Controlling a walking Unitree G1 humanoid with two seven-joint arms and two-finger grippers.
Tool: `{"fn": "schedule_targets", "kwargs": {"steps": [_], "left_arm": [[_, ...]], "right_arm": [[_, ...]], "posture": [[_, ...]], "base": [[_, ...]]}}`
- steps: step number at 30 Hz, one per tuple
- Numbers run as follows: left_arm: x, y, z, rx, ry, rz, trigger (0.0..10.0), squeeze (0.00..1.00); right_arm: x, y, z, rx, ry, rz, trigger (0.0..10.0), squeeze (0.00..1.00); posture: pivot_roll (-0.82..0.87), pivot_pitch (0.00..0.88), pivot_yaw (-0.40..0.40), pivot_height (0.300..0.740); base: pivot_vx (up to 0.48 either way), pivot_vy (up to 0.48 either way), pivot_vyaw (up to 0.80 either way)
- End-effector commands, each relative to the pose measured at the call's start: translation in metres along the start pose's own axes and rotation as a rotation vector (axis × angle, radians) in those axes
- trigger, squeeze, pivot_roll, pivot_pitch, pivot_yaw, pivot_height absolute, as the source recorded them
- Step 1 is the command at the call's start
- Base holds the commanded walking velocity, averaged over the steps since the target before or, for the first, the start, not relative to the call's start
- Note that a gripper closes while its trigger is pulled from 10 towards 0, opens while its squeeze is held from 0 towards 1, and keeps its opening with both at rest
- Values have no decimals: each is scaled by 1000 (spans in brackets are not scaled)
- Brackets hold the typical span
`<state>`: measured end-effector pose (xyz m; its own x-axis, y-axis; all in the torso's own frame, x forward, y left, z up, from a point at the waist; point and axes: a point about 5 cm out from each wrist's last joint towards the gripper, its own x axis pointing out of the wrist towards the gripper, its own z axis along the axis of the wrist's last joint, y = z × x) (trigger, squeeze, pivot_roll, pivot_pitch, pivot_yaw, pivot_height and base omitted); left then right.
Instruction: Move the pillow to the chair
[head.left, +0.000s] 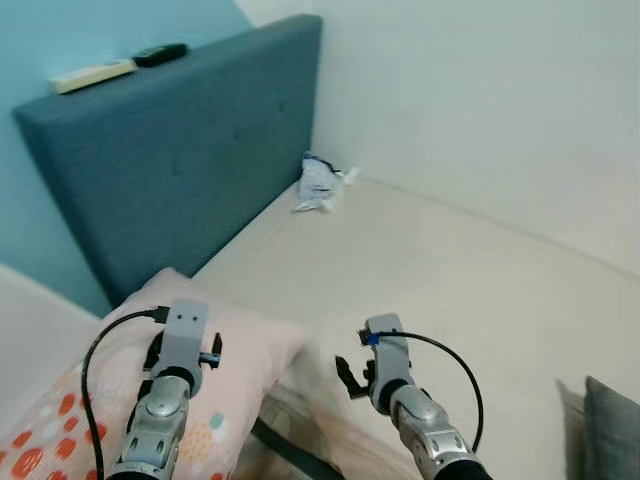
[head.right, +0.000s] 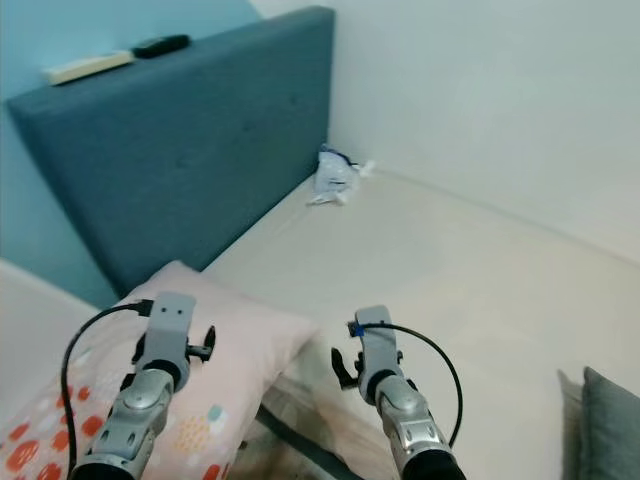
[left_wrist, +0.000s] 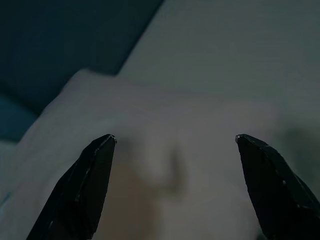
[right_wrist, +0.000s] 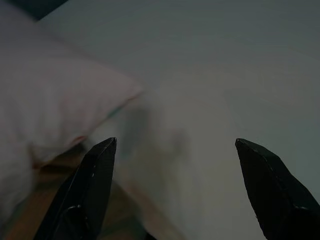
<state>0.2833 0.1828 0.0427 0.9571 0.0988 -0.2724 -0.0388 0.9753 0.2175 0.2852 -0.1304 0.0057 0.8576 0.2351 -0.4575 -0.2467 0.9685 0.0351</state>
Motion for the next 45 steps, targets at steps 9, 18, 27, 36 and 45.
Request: {"fn": "schedule_targets", "kwargs": {"steps": [9,18,27,36,45], "left_arm": [[6,1,5,0,-1,-26,10000,0],[8,-2,7,-7,5,-46,10000,0],[10,-8,9,-19,3,-61,10000,0],[9,-14,10,-45,9,-86,10000,0],[9,-4,10,-90,5,-47,10000,0]], "right_arm": [[-2,-3,-5,43,18,-38,10000,0],[-1,-3,-4,36,21,-47,10000,0],[-1,-7,-2,26,16,-54,10000,0],[2,-9,1,-9,8,-53,10000,0],[5,-6,8,-4,-5,-48,10000,0]], "posture": [[-38,68,-34,740],[-45,62,-24,740],[-41,63,-24,740],[-22,58,-31,740],[-21,58,-37,740]], "base": [[0,0,-800],[0,0,-800],[0,0,-800],[0,0,-356],[0,-35,0]]}}
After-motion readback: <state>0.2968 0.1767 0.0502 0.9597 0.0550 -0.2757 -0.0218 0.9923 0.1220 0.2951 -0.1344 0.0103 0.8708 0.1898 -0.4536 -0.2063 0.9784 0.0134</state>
